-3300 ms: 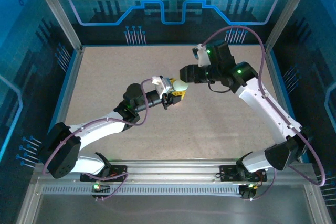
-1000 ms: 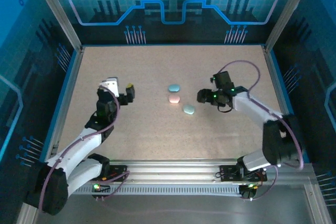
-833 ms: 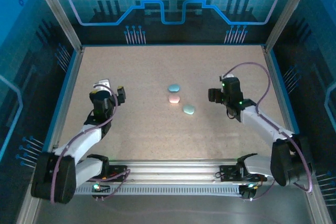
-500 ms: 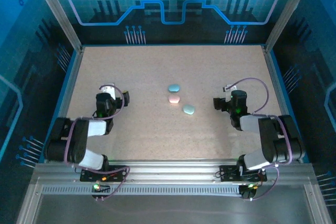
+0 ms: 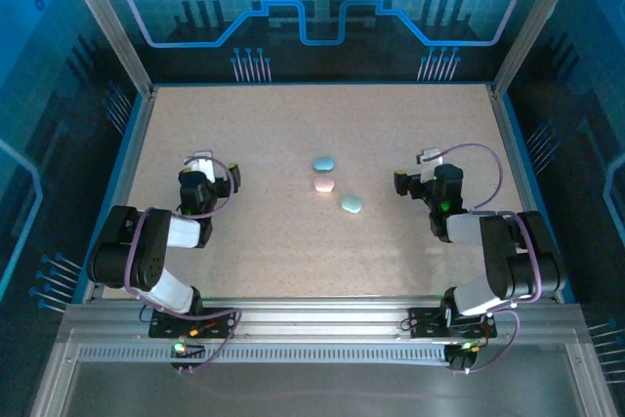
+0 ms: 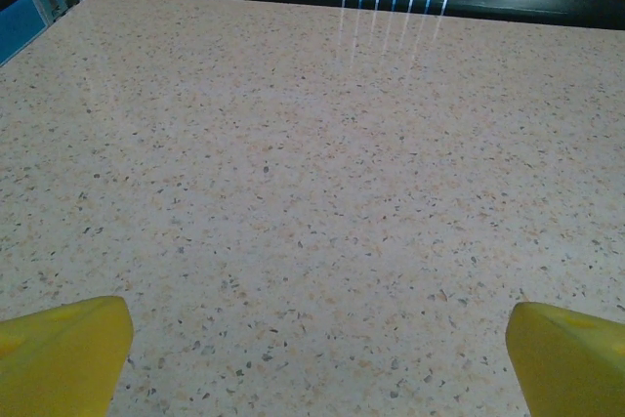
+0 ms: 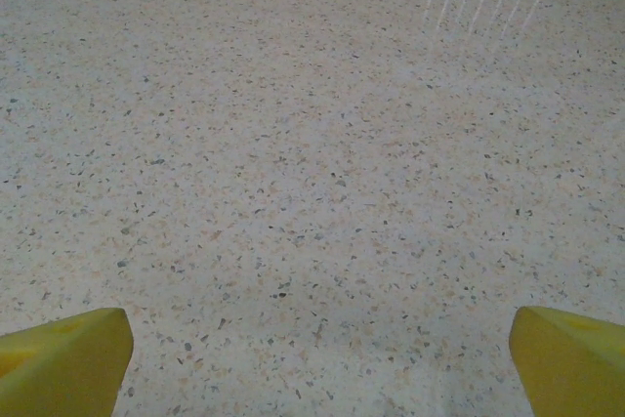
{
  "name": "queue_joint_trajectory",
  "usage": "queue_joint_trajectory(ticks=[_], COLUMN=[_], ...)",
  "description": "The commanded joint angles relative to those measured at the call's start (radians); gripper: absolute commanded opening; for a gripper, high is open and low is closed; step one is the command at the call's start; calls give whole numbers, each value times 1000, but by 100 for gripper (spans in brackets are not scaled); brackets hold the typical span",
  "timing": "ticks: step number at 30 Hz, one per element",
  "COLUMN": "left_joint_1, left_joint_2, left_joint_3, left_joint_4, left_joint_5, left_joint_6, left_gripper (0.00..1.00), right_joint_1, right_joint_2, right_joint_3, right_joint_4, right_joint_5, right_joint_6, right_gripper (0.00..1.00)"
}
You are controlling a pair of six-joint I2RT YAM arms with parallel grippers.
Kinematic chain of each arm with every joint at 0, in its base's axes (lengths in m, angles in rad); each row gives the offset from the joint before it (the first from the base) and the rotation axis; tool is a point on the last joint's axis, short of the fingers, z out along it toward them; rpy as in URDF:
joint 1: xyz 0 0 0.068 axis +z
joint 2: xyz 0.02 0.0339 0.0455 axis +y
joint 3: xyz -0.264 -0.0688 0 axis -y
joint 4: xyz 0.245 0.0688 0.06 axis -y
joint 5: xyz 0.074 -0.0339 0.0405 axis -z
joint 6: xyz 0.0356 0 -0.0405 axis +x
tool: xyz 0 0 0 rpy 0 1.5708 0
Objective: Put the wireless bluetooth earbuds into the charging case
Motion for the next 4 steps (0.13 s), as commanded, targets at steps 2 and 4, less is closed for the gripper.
queue_joint_trajectory(ticks=[2, 4], left_joint_1=[-4, -4], left_joint_2=[-3, -3], left_joint_3=[15, 15], left_joint_4=[16, 16], left_joint_5=[-12, -6], left_joint_6=[-1, 1], left_gripper=[99, 99], right_joint_1=[-5, -10], right_joint_2=[10, 10], right_joint_3=[21, 22], right_joint_4=[36, 33], right_joint_5=[-6, -14], right_joint_6=[-4, -2], right_gripper=[100, 100])
